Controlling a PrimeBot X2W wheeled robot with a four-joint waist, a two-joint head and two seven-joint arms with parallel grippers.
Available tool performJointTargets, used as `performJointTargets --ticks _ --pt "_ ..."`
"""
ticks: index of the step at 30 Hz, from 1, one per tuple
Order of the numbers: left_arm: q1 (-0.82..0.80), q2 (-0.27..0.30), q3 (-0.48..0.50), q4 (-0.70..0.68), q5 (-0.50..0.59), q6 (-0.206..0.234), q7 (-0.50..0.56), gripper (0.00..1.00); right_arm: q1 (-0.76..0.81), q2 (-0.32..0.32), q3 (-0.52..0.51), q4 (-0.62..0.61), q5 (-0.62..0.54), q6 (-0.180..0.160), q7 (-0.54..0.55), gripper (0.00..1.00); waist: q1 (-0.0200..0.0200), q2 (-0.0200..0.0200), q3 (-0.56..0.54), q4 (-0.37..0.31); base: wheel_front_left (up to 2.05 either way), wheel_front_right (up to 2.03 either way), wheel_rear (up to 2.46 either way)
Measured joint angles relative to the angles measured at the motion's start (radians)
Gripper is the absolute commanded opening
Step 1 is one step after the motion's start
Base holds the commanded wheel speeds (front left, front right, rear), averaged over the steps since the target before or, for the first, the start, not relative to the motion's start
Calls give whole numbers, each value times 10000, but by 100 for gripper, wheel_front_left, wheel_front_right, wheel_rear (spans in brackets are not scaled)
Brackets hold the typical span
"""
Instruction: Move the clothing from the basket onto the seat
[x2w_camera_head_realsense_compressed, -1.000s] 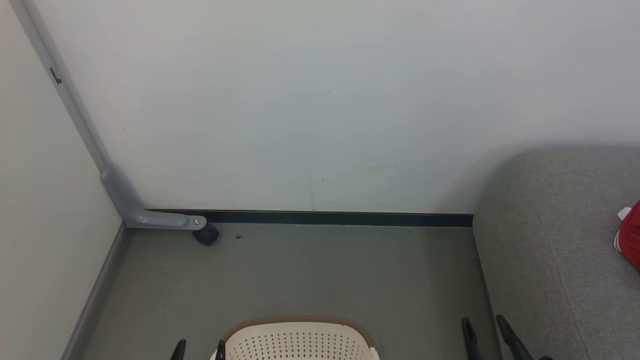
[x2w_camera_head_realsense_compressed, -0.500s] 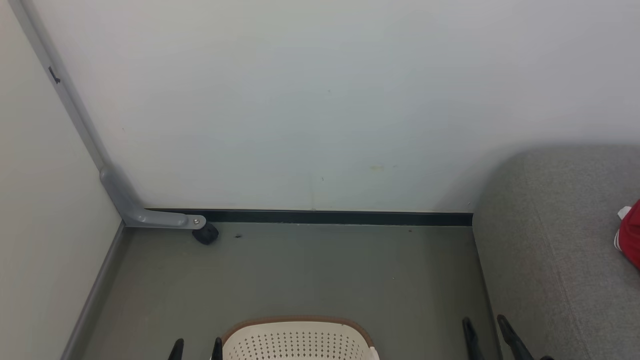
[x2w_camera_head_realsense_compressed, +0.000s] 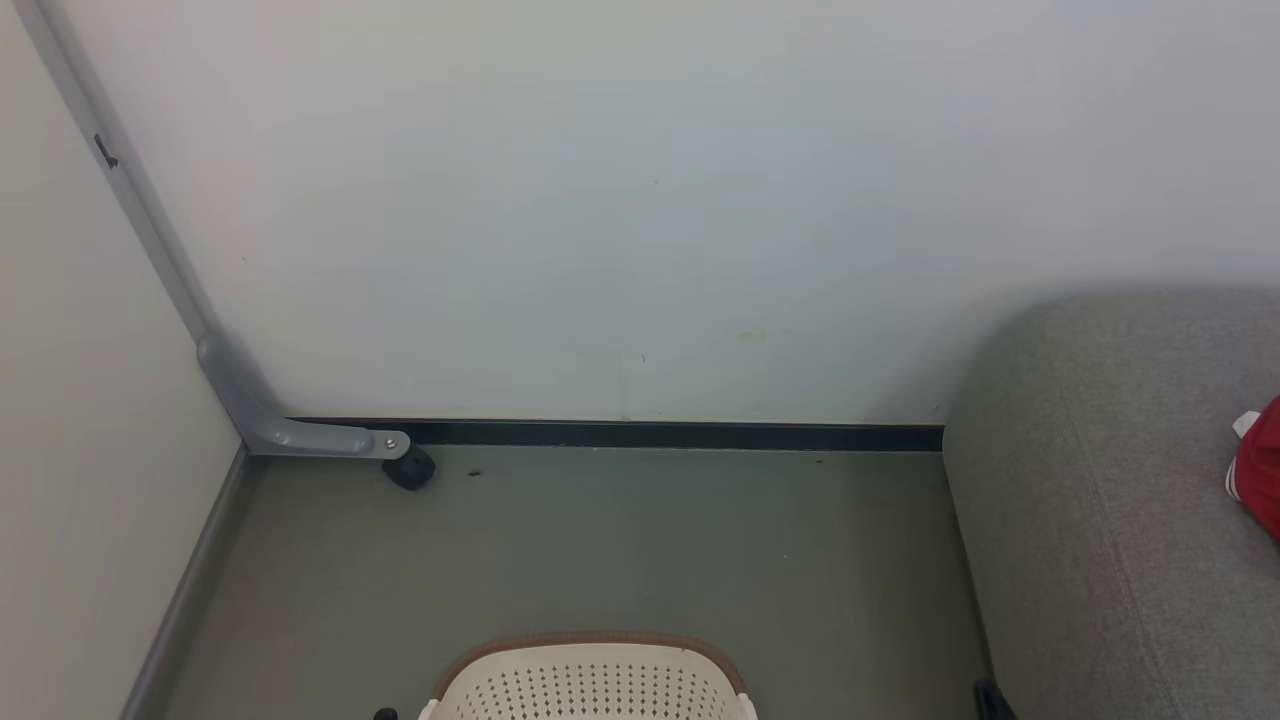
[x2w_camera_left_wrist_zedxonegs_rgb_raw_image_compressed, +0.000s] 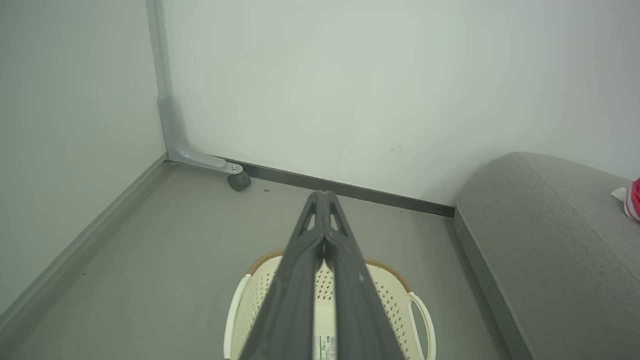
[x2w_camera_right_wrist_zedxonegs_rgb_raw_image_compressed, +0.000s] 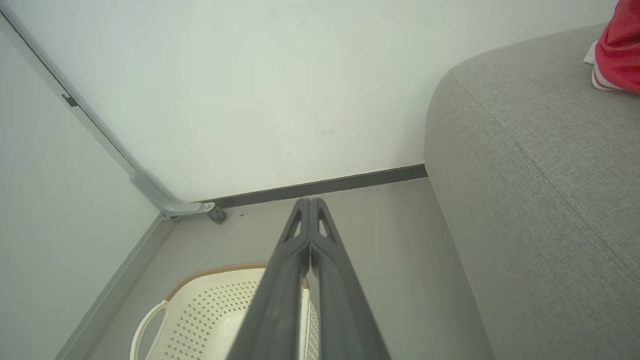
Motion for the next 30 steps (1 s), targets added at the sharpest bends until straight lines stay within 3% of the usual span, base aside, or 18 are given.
performJointTargets --ticks 30 --pt "-579 -27 759 328 -4167 -351 1214 0 -480 25 -980 125 4366 151 1195 0 1 0 -2 -85 0 0 0"
